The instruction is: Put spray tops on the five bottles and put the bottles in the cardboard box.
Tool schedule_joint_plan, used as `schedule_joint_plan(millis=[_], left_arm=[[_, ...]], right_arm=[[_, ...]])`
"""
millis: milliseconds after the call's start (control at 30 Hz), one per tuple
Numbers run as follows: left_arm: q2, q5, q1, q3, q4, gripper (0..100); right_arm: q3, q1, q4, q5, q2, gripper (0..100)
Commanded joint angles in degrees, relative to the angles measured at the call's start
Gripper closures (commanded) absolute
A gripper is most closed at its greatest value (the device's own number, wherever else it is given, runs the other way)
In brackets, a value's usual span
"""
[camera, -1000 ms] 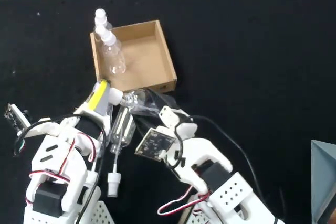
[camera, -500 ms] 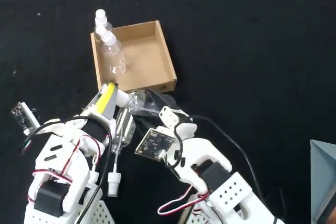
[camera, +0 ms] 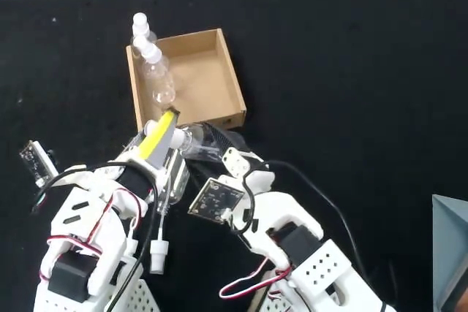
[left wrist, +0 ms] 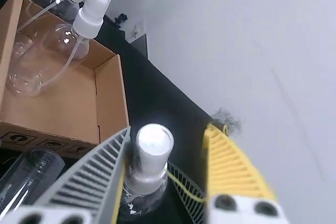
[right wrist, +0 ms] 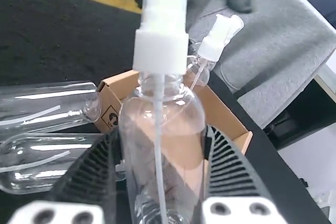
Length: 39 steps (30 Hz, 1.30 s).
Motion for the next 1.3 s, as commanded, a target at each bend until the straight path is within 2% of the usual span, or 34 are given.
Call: schedule_joint_plan(millis=[0,567,733,933,1267], left_arm=[[-0.1,1.0,0.8,-1.2,0.2,78],[-0.2,3.7,-7.4,-1.8,-1.6,78],[-0.2,7.3,-11.4,-2.2,-2.6,78],[-0.2,7.7,-15.7,-1.8,-3.1,78],[-0.1,7.5,-19.1,0.0,-3.2,78]], right_arm=[[-0.8,-0.7,-1.8,0.4,-1.3,90.7],[-0.9,-0.7,-1.8,0.0,-1.3,90.7],[-1.1,-0.6,-1.8,0.0,-1.6,90.7],[-1.2,-0.6,-1.8,-0.1,-1.7,90.7],[-4.0,2.6,-1.4,-9.4,-1.7,90.7]])
